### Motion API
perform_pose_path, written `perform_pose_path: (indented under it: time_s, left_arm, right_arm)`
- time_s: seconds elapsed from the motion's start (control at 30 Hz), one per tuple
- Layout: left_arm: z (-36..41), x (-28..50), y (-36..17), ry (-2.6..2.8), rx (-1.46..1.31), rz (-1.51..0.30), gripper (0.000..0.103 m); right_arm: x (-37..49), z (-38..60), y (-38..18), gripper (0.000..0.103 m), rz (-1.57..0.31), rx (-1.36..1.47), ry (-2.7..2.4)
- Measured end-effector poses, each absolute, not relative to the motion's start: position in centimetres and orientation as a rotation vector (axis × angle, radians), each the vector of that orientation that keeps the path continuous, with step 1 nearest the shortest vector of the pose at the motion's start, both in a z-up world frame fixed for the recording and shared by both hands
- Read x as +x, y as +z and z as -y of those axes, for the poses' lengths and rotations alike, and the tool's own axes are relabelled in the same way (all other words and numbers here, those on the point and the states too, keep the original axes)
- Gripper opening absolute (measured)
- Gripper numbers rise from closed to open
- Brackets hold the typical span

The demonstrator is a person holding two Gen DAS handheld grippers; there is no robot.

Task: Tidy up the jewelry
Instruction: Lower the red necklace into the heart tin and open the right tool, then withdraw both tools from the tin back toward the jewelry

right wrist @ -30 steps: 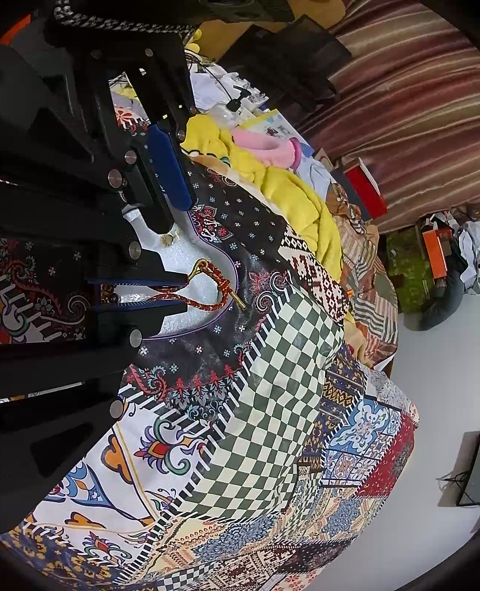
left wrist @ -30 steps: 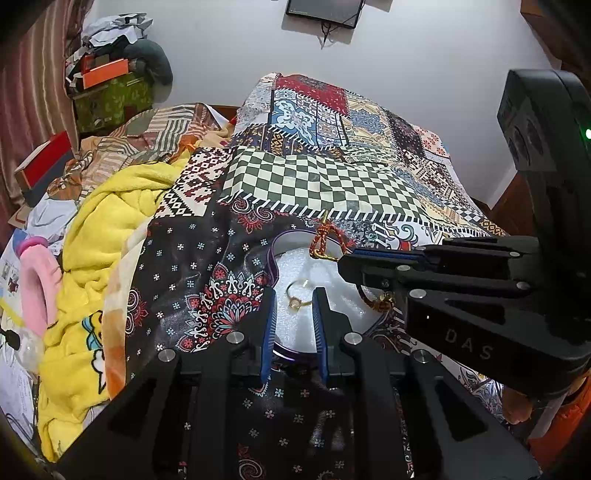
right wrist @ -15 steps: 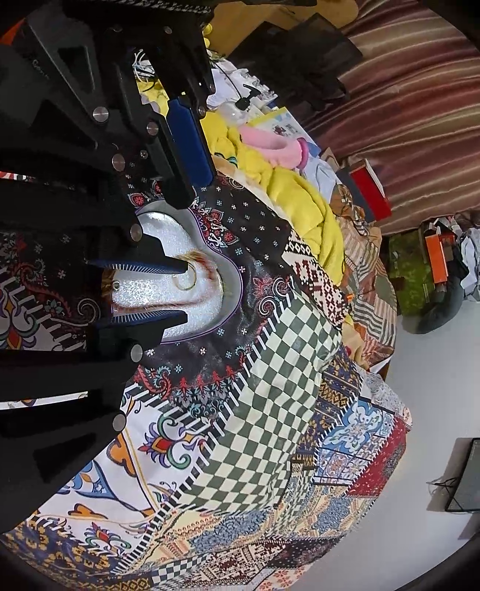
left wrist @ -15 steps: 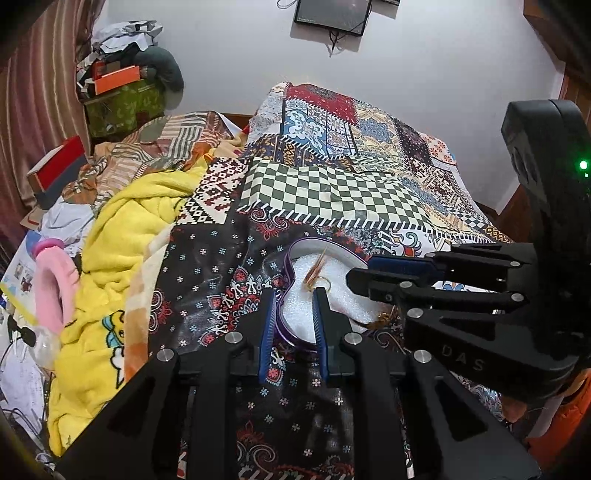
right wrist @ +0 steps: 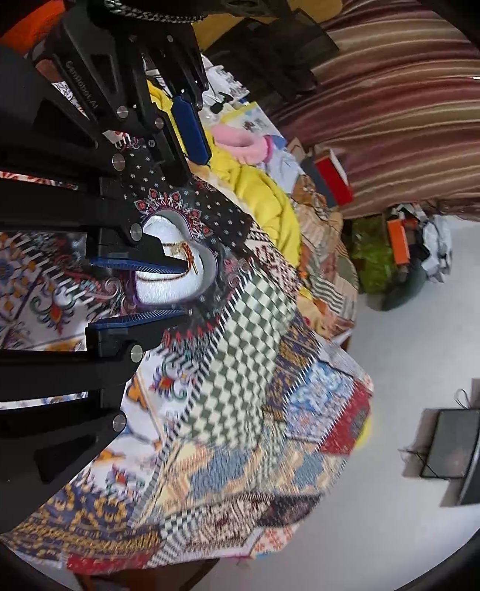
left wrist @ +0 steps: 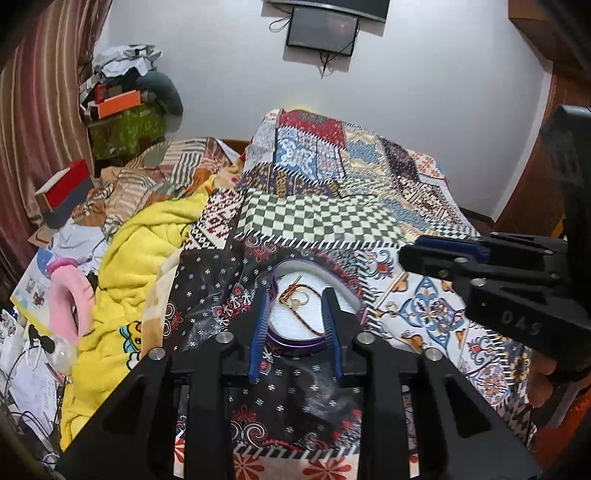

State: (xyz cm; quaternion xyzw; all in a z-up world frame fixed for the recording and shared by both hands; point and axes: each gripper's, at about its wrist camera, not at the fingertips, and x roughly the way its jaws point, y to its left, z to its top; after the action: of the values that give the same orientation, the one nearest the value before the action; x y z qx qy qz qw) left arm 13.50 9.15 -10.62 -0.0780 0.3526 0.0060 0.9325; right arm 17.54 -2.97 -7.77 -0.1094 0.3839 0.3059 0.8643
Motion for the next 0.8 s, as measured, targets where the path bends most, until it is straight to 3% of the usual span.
perform_pose_path:
  time_s: [0.2, 0.37, 0.53, 0.8]
  left_arm:
    - [-7.2, 12.1, -8.9, -0.013, -0.129, -0.693, 0.034]
    - [-5.0, 11.2, -7.9, -0.047, -0.094, -0.678, 0.041]
    - [-3.1, 10.8, -8.0, -0.088, -0.089, -0.699, 0.047]
    - [-0.8, 11.8, -10.4, -0.174, -0.127, -0.800, 0.049]
  right_arm:
    - [15.7, 6.5, -5.6, 0.020, -0.760, -0.193, 0.577]
    - [14.0, 9.3, -4.5, 0.050, -0.714, -0.168, 0.526]
    - [12.6, 11.1, -4.5, 0.050, -0.709, -0.162, 0.484]
    - [11.3, 14.0, -5.3, 0.050, -0.725, -0.155, 0.424]
